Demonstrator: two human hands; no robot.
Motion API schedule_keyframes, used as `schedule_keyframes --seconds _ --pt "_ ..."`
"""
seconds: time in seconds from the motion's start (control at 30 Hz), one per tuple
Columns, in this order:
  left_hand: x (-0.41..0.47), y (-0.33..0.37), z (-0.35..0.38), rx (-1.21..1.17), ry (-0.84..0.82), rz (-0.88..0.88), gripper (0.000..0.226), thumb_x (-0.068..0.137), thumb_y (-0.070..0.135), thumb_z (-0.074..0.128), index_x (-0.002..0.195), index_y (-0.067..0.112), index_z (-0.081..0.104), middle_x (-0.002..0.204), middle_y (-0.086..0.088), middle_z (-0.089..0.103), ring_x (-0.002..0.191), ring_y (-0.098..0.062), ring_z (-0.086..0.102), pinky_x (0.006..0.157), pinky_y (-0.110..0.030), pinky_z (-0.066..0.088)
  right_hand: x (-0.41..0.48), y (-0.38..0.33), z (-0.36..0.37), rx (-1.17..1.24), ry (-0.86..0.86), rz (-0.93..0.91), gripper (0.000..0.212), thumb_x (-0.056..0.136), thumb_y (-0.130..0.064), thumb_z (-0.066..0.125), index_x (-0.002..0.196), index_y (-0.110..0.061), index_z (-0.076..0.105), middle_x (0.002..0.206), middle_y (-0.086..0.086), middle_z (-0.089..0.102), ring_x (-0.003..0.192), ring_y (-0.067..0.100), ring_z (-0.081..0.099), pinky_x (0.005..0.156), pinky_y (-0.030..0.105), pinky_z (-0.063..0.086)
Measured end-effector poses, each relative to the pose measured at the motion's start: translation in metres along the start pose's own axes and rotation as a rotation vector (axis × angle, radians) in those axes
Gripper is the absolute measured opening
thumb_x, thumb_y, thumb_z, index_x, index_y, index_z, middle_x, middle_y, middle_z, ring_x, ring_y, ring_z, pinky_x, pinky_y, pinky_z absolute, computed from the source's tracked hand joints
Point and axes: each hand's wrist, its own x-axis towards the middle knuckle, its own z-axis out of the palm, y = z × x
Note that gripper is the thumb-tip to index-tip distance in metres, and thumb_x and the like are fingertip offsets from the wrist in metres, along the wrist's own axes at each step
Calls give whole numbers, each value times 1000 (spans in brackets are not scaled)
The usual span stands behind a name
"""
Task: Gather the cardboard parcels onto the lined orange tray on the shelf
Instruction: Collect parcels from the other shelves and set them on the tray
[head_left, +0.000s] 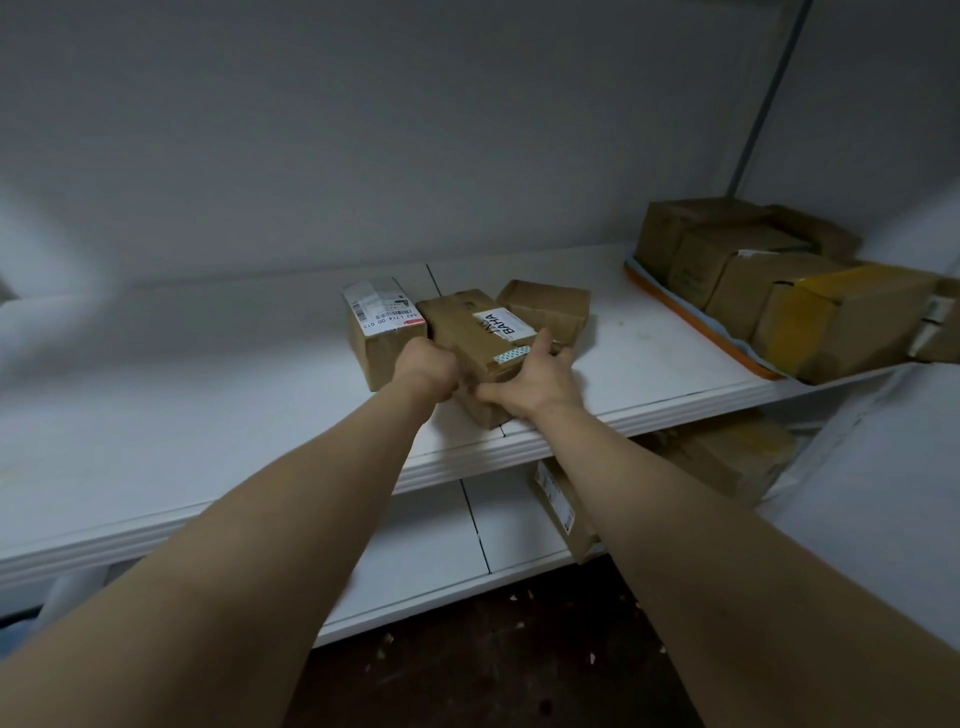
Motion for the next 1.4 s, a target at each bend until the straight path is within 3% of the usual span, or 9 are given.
schedule_keyframes --seconds 0.2,0.37,0.5,0.7,0.83,0.93,1.1,1.2,1.4 --pt "-1 6 0 -91 33 -3 31 91 9 45 116 -4 58 103 -20 63 87 -32 60 79 -38 53 -4 8 -11 165 63 -8 127 61 -42 86 153 -14 2 145 14 23 131 32 40 109 36 38" --pt "-22 23 13 -264 6 -49 46 88 40 54 118 4 53 105 -11 58 95 -27 58 75 -33 50 -24 24 -31 176 128 -117 135 52 -35 91 152 -16 2 146 7 21 134 27 36 110 39 39" --pt "-41 26 21 -342 -53 -91 68 80 53 65 129 10 45 115 -10 57 109 -31 57 90 -43 50 -43 37 -49 227 138 -228 121 55 -31 92 146 -17 14 144 4 22 132 20 35 105 29 36" --pt "-69 24 24 -503 -111 -114 66 72 45 78 121 14 47 114 -6 63 103 -29 61 87 -48 52 -68 48 -68 339 0 -283 122 54 -21 93 146 -21 12 144 1 18 131 13 27 109 28 28" --pt "-77 20 14 -499 -106 -71 60 73 30 80 124 13 52 112 -8 67 100 -28 64 80 -42 55 -69 47 -78 752 -219 -56 94 68 -39 83 142 -20 29 135 2 48 122 18 45 103 36 37" --pt "-92 17 5 -505 -210 -27 58 76 27 78 125 11 54 109 -8 70 95 -26 67 76 -40 56 -72 49 -83 868 -255 20 75 75 -24 75 138 -21 35 124 5 57 117 22 48 103 47 34" --pt "-109 8 -6 -493 -304 56 58 76 27 77 127 9 55 120 -11 67 111 -30 63 95 -46 51 -85 54 -88 882 -434 15 45 74 -1 73 116 -13 59 104 7 70 100 24 64 98 49 47" --pt "-117 5 -12 -526 -173 14 46 83 15 67 127 6 54 119 -15 65 108 -30 63 85 -41 55 -90 52 -80 743 -326 -78 62 62 -4 85 115 -15 55 113 2 67 108 21 61 98 40 49" --pt "-139 4 -12 -498 -117 6 64 74 27 76 129 11 49 120 -11 61 117 -28 54 107 -49 37 -97 37 -63 415 -43 -254 103 51 -17 92 138 -15 37 136 6 35 126 20 39 111 32 36"
